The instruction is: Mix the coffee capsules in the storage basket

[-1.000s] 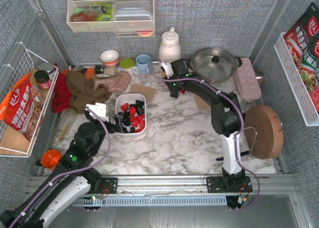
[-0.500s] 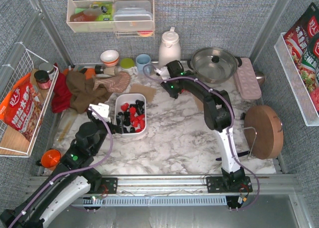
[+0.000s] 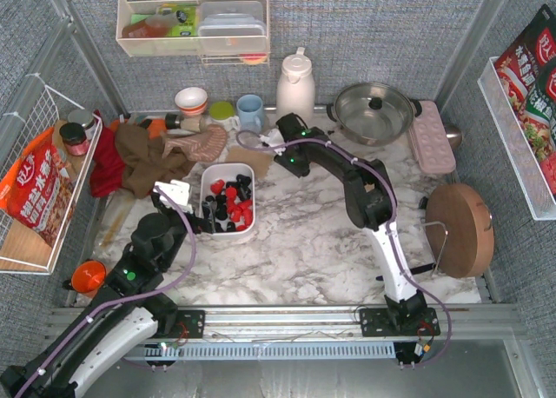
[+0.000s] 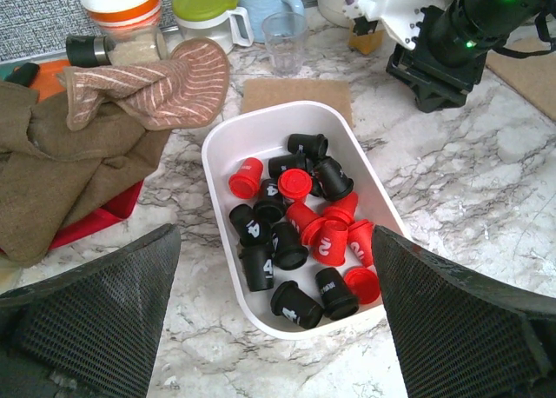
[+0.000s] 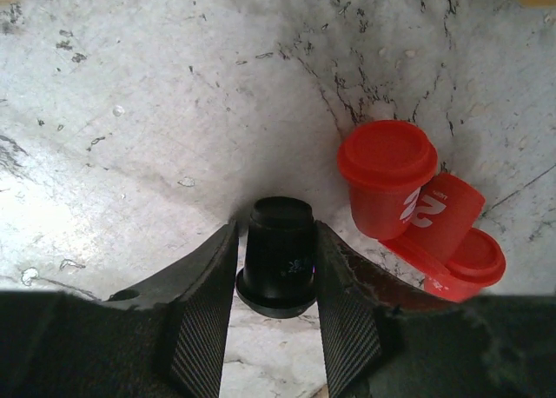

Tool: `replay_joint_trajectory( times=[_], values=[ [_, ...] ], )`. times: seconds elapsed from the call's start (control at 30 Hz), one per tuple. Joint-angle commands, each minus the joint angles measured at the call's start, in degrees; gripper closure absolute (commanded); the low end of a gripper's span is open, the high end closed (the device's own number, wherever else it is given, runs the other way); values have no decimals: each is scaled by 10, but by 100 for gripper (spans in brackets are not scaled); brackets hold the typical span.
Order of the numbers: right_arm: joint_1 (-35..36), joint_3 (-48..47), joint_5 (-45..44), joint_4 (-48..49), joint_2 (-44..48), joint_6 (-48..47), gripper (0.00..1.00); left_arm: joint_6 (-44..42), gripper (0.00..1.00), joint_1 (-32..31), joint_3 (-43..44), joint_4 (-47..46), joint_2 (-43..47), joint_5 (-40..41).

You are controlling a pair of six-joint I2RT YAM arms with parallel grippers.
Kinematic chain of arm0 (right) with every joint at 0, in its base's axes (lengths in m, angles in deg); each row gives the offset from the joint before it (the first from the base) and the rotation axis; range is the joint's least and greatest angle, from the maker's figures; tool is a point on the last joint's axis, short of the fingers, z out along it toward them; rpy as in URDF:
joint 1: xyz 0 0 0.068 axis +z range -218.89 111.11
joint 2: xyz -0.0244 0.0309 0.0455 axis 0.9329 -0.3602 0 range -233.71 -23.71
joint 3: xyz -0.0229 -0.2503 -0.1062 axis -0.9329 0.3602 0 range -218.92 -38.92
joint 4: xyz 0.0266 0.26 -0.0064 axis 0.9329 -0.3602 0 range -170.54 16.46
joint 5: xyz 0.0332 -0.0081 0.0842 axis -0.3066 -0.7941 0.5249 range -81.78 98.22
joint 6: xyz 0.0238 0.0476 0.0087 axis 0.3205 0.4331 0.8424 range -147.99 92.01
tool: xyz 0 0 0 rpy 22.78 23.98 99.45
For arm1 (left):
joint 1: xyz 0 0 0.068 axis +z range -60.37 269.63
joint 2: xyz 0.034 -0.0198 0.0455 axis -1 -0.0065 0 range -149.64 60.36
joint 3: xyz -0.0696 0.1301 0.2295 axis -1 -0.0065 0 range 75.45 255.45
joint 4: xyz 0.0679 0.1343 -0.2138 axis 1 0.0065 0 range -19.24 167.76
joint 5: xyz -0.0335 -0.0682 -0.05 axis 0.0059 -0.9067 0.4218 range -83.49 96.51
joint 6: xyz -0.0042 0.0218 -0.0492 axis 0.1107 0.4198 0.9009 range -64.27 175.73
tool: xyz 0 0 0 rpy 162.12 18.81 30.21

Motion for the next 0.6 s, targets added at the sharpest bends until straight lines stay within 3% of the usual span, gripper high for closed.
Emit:
replay_joint_trajectory(
  times=[0.0,0.23,0.57],
  values=[
    [13,-2,-22,-31,-1,-14,56,5,1,1,3,-9,1,-5],
    [21,47,13,-2,87,45,72,11,1,1,-2,-30,17,-27],
    [20,252,77,132,343,237,74,29,1,1,-27,-110,2,-119]
  ],
)
